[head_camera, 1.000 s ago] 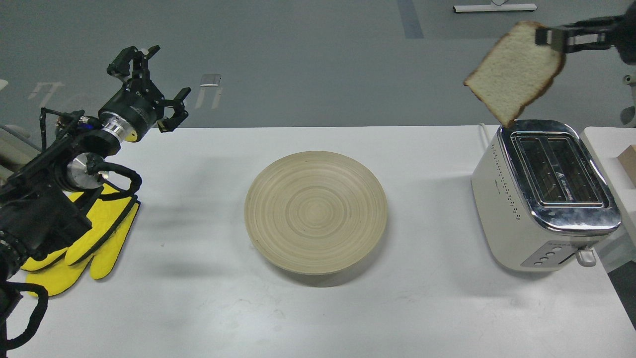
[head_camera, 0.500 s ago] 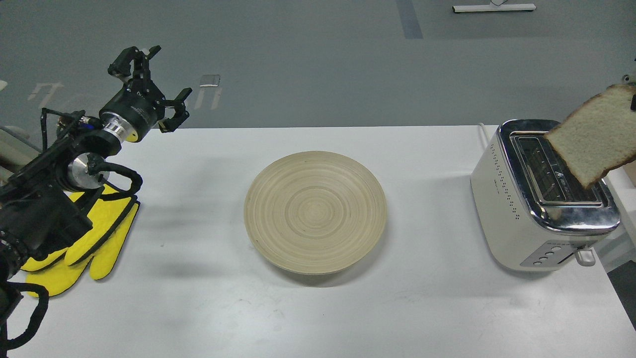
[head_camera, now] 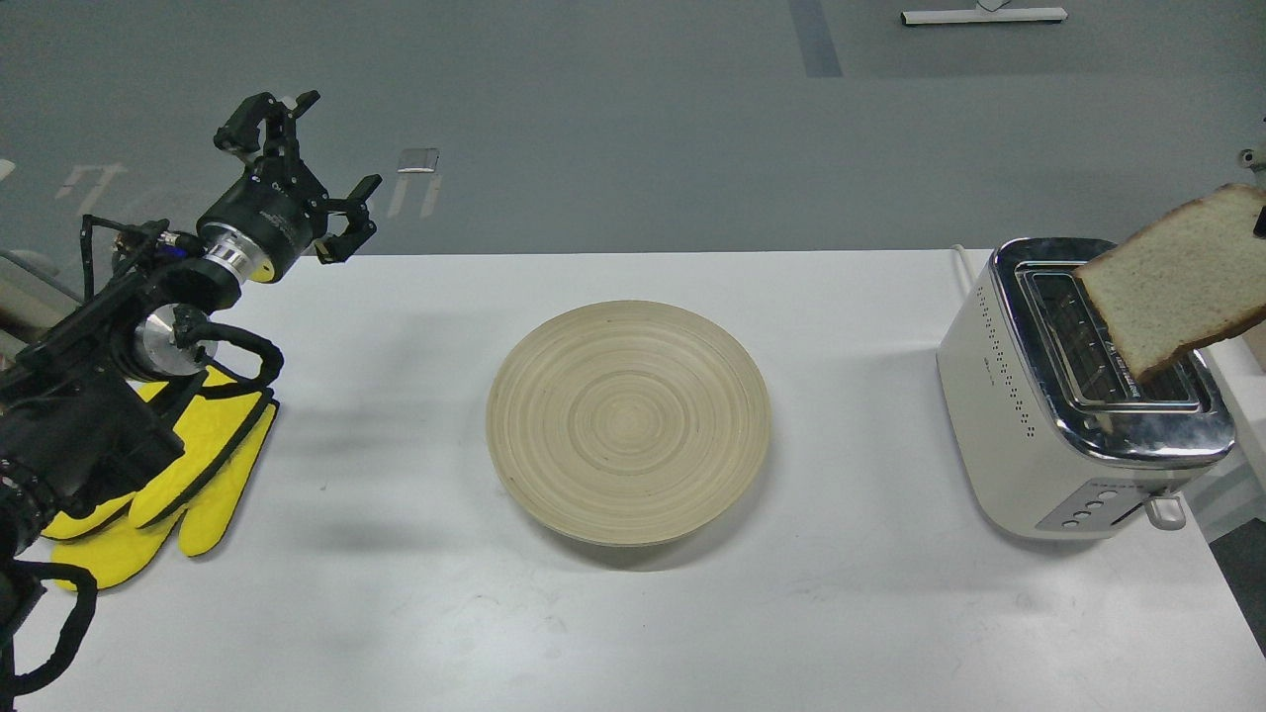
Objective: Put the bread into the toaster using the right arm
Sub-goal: 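Lower the bread slice into the toaster slot with the right gripper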
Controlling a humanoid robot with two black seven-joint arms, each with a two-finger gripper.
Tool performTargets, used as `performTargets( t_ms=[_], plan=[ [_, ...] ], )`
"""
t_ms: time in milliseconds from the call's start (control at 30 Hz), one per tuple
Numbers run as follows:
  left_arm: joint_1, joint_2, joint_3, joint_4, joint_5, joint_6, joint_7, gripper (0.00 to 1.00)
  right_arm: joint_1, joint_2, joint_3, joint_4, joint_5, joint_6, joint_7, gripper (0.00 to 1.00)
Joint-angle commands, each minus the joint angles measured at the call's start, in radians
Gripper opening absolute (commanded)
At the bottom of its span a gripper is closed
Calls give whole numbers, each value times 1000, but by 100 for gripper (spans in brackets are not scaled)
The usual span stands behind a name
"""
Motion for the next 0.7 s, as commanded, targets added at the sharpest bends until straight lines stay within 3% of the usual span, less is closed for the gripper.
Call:
performTargets(
  t_ms=[0,667],
  plan=[
    [0,0,0,0,0,0,0,100,-1,16,-2,-1,14,-7,-6,0],
    [0,0,0,0,0,0,0,100,-68,77,-2,-10,80,-33,-38,0]
  ],
)
